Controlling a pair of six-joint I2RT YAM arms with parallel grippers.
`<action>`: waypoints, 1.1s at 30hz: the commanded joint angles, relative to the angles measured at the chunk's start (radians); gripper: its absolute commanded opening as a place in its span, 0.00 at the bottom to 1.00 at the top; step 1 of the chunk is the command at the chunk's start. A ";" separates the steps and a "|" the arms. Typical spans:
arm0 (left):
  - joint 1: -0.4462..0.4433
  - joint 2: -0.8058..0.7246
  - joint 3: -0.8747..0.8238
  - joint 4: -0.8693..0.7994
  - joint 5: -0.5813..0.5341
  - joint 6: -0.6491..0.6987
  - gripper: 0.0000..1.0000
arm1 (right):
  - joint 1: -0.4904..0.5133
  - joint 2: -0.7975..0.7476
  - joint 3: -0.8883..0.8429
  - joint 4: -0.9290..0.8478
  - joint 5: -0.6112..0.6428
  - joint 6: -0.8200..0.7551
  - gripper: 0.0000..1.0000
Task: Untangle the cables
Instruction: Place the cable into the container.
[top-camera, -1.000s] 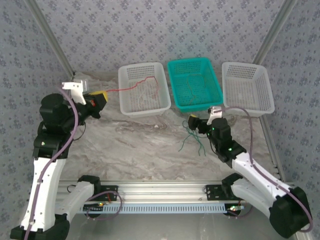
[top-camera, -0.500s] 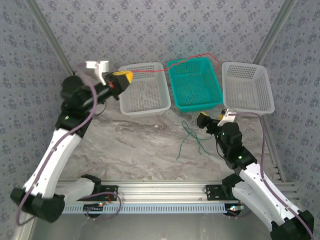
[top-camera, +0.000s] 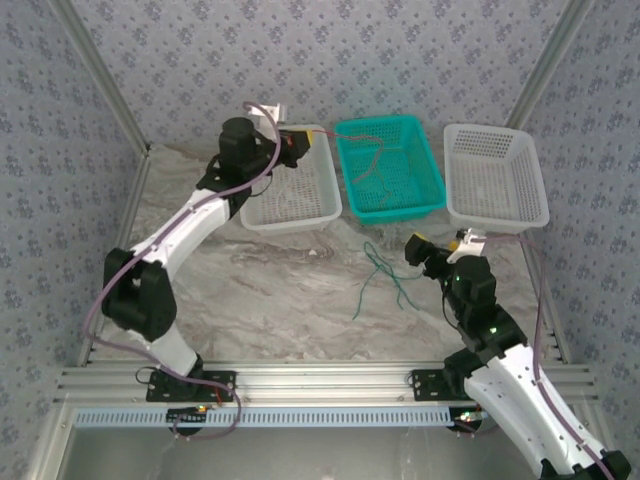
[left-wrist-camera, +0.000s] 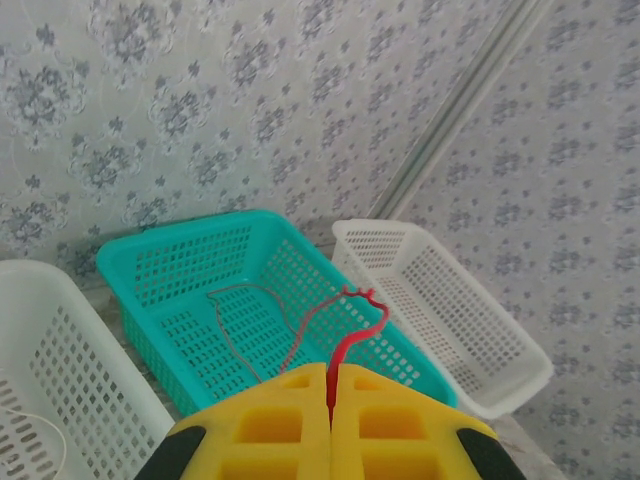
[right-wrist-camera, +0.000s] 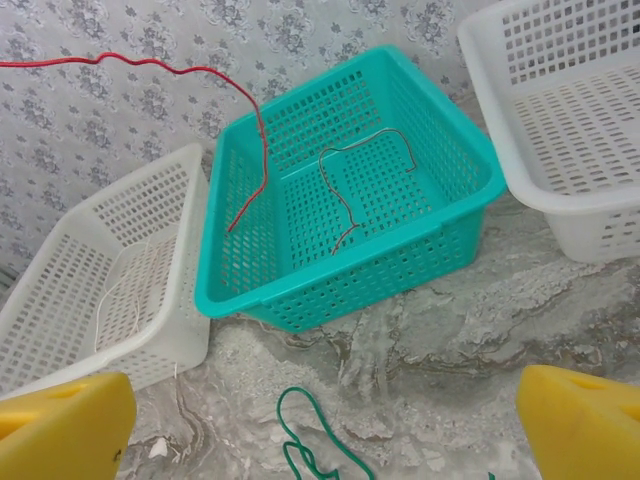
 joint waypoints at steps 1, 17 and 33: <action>-0.033 0.064 0.099 0.038 -0.042 0.054 0.00 | -0.009 -0.014 0.031 -0.037 0.014 0.007 1.00; -0.190 0.439 0.449 -0.219 -0.192 0.217 0.08 | -0.021 -0.062 0.055 -0.085 0.000 0.016 1.00; -0.235 0.393 0.440 -0.260 -0.240 0.249 0.91 | -0.023 -0.087 0.050 -0.127 0.001 0.030 1.00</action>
